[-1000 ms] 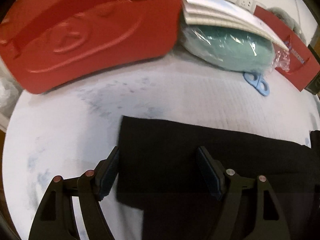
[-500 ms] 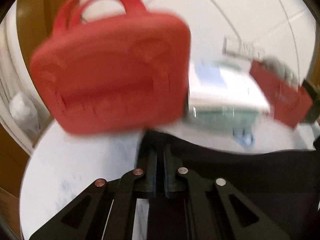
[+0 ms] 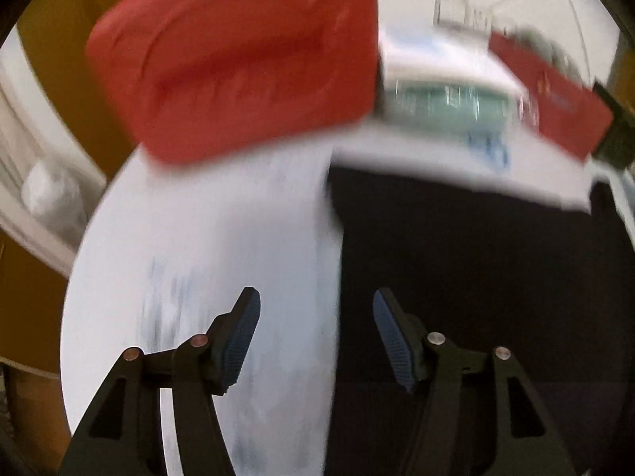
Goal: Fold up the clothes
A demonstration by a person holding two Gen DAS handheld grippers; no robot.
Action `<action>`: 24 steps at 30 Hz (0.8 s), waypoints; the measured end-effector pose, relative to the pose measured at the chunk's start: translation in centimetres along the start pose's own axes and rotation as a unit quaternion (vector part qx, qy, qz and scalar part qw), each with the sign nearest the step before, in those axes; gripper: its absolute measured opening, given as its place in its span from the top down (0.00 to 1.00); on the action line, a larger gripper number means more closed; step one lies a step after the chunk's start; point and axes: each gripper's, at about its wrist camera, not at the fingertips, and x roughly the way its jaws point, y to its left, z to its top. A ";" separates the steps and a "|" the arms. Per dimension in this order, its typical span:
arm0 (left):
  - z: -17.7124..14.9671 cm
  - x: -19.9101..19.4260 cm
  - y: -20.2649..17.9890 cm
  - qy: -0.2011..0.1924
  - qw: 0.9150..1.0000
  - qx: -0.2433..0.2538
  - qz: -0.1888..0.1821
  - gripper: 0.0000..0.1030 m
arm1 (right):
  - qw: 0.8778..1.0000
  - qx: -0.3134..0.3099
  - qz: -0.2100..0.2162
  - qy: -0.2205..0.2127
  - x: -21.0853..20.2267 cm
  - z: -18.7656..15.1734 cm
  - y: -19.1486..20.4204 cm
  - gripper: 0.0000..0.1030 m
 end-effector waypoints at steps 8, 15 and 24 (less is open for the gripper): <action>-11.0 -0.9 0.7 0.052 0.997 -0.019 -0.056 0.41 | 0.991 0.088 0.055 0.080 -2.4 -14.4 -1.4 0.31; -14.3 -2.7 -0.4 0.052 0.994 -0.019 -0.092 0.40 | 0.981 0.117 0.100 0.116 -0.5 -20.2 0.6 0.17; -16.4 -2.0 -2.8 0.062 0.997 0.013 -0.034 0.85 | 0.990 0.112 -0.062 0.054 -6.1 -20.8 -0.6 0.96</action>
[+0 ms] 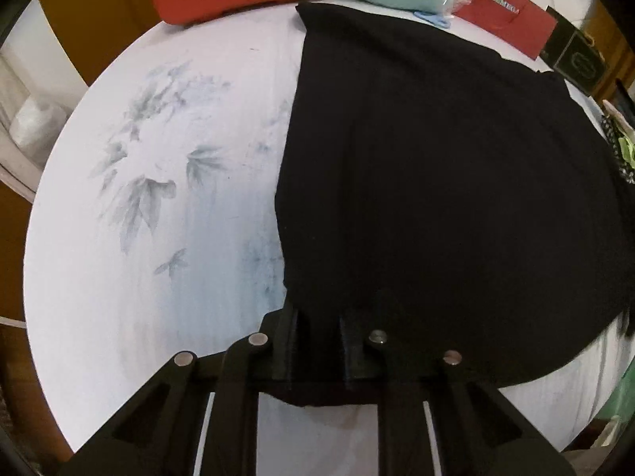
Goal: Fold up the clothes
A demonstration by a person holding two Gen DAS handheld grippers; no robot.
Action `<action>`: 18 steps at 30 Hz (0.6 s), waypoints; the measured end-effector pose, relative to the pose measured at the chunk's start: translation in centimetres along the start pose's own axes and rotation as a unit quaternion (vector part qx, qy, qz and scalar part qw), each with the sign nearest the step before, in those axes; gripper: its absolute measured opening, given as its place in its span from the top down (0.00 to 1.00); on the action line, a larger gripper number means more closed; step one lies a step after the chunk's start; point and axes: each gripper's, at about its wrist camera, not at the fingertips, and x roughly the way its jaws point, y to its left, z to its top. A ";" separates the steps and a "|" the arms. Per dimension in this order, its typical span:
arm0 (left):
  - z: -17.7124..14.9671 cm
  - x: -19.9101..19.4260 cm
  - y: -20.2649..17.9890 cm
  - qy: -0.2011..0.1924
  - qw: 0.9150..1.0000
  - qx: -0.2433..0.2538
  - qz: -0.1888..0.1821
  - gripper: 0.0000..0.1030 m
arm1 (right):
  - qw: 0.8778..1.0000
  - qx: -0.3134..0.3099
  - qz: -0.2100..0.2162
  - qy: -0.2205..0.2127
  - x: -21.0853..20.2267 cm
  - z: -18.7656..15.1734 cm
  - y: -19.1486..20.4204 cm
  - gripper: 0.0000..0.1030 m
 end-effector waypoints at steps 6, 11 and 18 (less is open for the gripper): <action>-0.1 -0.1 0.0 -0.006 1.000 0.000 0.003 0.78 | 0.996 0.083 -0.033 0.013 -0.4 -3.1 -6.5 0.87; -0.8 -0.6 0.8 -0.008 1.000 -0.016 -0.010 0.56 | 0.995 0.085 0.054 0.016 -0.9 -7.1 -5.9 0.50; -2.7 -1.9 0.4 -0.028 0.999 0.006 -0.031 0.43 | 0.993 0.058 0.093 0.032 0.1 -10.2 -3.5 0.39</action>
